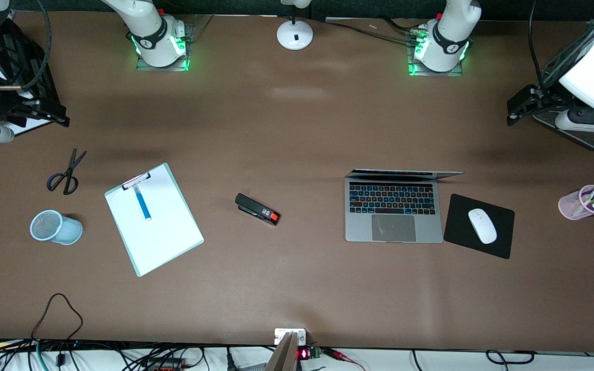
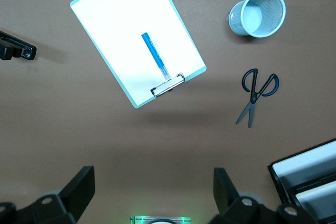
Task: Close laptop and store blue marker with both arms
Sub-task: 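Reach the right gripper to the blue marker while the left gripper reaches the laptop lid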
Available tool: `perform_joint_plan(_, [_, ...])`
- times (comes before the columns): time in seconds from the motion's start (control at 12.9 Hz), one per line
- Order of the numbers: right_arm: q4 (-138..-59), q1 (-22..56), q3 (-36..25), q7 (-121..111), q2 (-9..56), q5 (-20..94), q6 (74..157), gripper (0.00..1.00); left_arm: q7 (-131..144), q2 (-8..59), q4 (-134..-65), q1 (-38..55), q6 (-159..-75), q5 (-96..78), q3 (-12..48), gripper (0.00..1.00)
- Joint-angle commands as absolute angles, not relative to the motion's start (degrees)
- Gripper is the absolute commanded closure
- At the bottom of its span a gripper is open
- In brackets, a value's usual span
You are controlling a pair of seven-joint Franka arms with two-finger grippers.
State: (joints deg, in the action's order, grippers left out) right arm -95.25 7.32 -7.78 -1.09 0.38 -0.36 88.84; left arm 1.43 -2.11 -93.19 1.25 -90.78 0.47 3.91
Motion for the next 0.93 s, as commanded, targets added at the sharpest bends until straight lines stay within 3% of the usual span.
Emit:
perform_joint_plan(0.0, [-94.8,7.5,-7.8,-0.5,0.2,-1.2,88.1,0.00,0.4,-2.3,-93.6,1.3,-91.2,0.6,3.9,0.00])
perform_joint_plan(0.47, [-94.7,7.4,-7.8,-1.1,2.5,-1.1,88.6,0.00,0.5,-1.8,-93.0,1.7,-91.2,0.5,3.9,0.00])
perform_joint_plan(0.85, [-94.7,7.6,-7.7,-1.1,6.6,-0.4,90.8,0.00,1.2,3.4,-89.6,1.9,-88.2,0.5,3.9,0.00])
